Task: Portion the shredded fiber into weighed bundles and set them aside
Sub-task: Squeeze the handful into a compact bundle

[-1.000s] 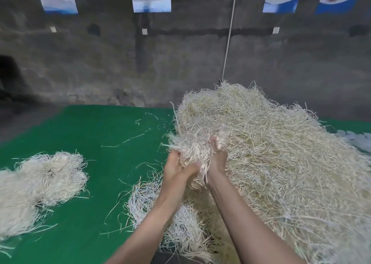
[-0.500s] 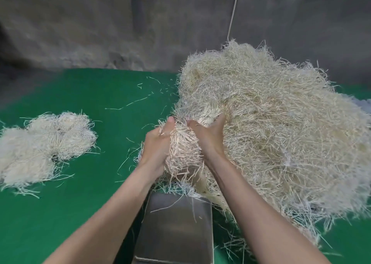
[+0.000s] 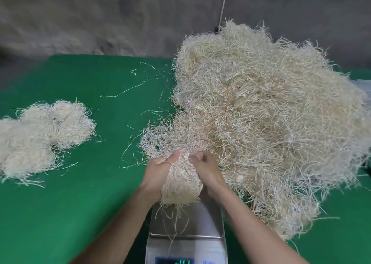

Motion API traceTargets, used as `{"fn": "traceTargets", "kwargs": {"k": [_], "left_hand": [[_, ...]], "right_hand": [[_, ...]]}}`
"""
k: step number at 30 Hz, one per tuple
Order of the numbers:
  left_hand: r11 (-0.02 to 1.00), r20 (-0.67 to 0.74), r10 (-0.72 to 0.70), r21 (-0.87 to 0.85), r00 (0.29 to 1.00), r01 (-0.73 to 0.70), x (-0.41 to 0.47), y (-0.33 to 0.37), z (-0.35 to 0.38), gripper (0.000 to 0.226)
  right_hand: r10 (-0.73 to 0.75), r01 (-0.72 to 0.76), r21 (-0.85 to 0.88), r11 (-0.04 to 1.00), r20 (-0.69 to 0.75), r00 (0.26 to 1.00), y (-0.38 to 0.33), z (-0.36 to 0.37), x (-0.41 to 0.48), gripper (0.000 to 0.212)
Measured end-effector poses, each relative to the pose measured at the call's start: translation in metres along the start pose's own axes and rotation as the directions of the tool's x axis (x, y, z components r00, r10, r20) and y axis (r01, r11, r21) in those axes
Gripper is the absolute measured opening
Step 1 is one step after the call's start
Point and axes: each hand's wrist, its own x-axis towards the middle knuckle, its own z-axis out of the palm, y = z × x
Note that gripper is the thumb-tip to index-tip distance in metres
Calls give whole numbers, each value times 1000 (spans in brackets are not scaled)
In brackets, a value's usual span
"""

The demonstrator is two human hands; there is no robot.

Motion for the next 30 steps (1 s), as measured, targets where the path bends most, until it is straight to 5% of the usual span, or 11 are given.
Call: {"fn": "traceTargets", "kwargs": {"k": [3,5,7,11,14,17,23,27,30], "left_hand": [[996,-125,-89,7,988,91,6,-11,-5,71],[994,-142,-94,45,985,101,7,-17,1,61],[996,-55,-46,68,997,50,0,-19,11,59],[942,298,174,227,939,-246,-4,-20,-6,72],[921,426,110,295,898,-253,6,-27,-27,67],[795,345,196,492,918,-355,11,-42,-28,65],[631,96,319,721,943,-287,9,-66,-30,58],[775,85,296,560,951,-292,7,-66,-35,74],[889,87,285,347,954,-297,5,-59,-41,65]], "right_hand": [[-64,50,89,995,171,983,11,-13,-11,59],[-131,156,-65,986,291,948,20,-17,-23,73],[-159,219,-215,952,265,951,25,-16,-27,62],[-50,57,-112,992,64,997,24,-28,-22,46],[8,10,-244,970,73,997,33,-34,-21,63],[22,8,-331,944,86,996,42,-28,-19,68],[-137,145,-542,828,55,989,58,-18,-13,44],[-232,223,-649,728,74,970,67,-17,-12,49],[-271,261,-606,751,78,960,68,-9,-11,49]]}}
